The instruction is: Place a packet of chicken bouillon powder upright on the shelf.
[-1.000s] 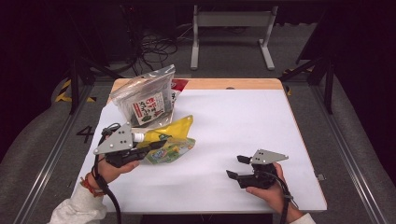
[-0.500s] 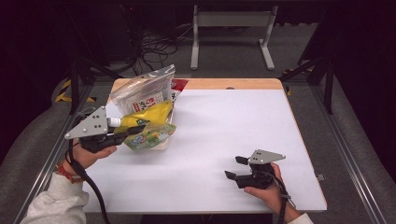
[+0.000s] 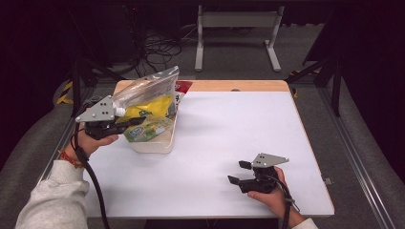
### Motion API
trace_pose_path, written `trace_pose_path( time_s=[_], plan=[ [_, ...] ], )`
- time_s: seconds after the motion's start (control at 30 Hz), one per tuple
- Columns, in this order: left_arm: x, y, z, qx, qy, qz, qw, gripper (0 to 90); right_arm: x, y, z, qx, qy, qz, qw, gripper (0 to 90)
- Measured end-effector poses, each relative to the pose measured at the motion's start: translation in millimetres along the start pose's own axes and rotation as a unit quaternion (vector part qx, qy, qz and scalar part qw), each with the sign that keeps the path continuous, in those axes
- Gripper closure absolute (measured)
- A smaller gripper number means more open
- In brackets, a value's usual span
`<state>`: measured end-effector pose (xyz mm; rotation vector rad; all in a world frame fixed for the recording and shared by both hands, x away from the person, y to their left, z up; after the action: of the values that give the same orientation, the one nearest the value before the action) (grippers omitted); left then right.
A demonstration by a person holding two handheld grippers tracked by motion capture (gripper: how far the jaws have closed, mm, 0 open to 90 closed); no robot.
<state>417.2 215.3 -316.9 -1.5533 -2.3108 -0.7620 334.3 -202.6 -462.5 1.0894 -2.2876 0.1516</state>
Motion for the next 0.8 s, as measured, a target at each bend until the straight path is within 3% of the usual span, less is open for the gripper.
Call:
trace_pose_path(
  time_s=[0.1, 0.23, 0.33, 0.53, 0.67, 0.8],
  plan=[
    [-5.8, 1.7, 7.0, -0.009, 0.014, 0.018, 0.9997, 85.4, -0.5, -0.6, 0.6, -0.001, 0.002, 0.001, 1.0000, 28.7],
    [-15.5, 3.6, 17.5, 0.002, 0.022, 0.040, 0.9990, 85.4, -0.6, -1.1, 1.1, -0.004, 0.002, 0.001, 1.0000, 28.4],
    [-23.7, 5.0, 26.5, 0.014, 0.029, 0.042, 0.9986, 85.4, -0.6, -1.6, 1.4, -0.005, 0.003, 0.002, 1.0000, 28.2],
    [-28.3, 4.4, 38.9, 0.036, 0.020, 0.027, 0.9988, 85.3, 0.2, -0.6, 0.4, -0.001, 0.001, 0.000, 1.0000, 28.1],
    [-29.8, 3.6, 41.9, 0.051, 0.017, 0.005, 0.9985, 84.9, 1.0, -0.2, 0.2, 0.005, 0.003, -0.001, 1.0000, 28.0],
    [-31.4, 3.9, 45.2, 0.088, -0.011, -0.029, 0.9956, 78.1, 1.8, 0.6, -0.6, 0.008, 0.003, -0.002, 1.0000, 28.0]
  ],
)
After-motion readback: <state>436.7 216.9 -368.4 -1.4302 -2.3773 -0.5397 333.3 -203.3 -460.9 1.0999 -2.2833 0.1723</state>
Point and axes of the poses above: each handheld gripper's, and its own axes: x roughly backward along the jaws, z roughly out of its underside, y roughly to its left, the point moved 3 cm from there along -x, roughly forward along the jaws, and after that the axes turned 2 degrees about -x, right-handed, at the moved point
